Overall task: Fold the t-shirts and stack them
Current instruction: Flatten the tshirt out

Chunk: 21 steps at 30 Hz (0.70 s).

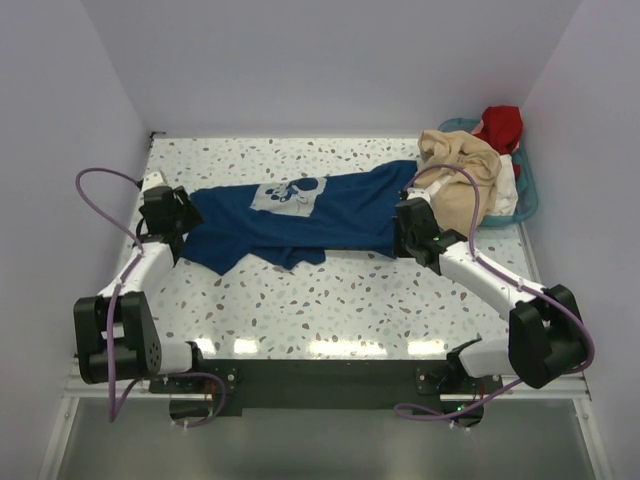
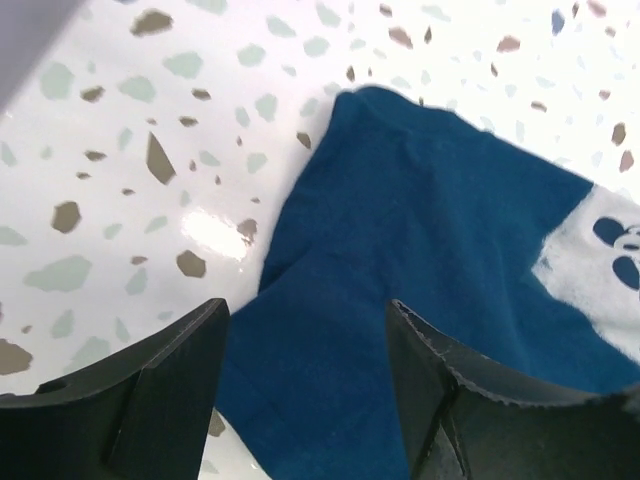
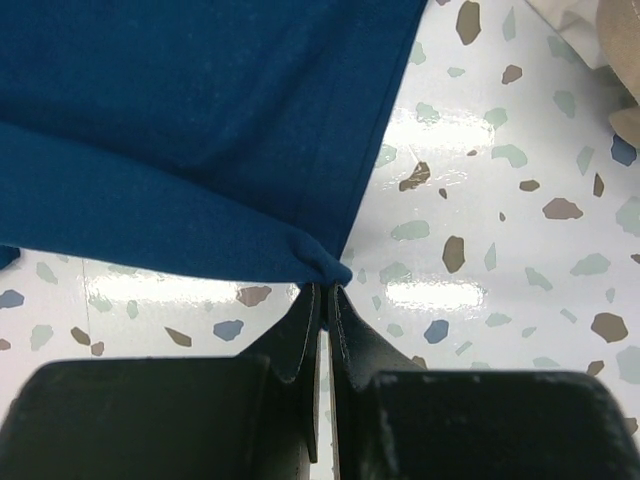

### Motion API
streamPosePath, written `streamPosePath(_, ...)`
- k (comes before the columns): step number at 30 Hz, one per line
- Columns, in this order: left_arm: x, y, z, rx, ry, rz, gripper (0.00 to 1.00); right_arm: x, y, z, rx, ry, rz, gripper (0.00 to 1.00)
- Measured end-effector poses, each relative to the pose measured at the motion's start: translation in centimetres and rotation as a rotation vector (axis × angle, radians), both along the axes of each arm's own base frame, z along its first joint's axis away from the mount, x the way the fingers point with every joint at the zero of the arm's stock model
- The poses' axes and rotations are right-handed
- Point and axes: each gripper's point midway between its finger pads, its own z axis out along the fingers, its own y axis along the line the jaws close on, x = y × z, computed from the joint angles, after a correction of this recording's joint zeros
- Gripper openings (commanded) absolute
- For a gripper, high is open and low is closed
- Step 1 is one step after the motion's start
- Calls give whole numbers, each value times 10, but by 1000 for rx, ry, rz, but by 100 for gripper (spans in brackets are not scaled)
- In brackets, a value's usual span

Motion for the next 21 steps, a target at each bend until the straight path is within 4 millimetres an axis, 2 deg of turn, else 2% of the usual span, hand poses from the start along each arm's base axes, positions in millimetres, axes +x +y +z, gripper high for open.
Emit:
streamPosePath(2, -6, 5, 5, 22, -20, 25, 68, 0, 0, 0, 0, 0, 0, 2)
streamPosePath(5, -28, 9, 7, 46, -48, 60, 68, 0, 0, 0, 1, 0, 2, 1)
streamPosePath(7, -43, 12, -3, 56, -34, 83, 67, 0, 1, 0, 2, 1, 5, 1)
streamPosePath(10, -56, 16, -29, 54, 41, 107, 62, 0, 3, 0, 14, 3, 15, 1)
streamPosePath(14, -64, 18, -56, 45, 132, 112, 59, 0, 6, 0, 23, 3, 23, 1)
streamPosePath(21, -66, 22, -73, 32, 177, 123, 50, 1, 7, 1, 30, -1, 27, 1)
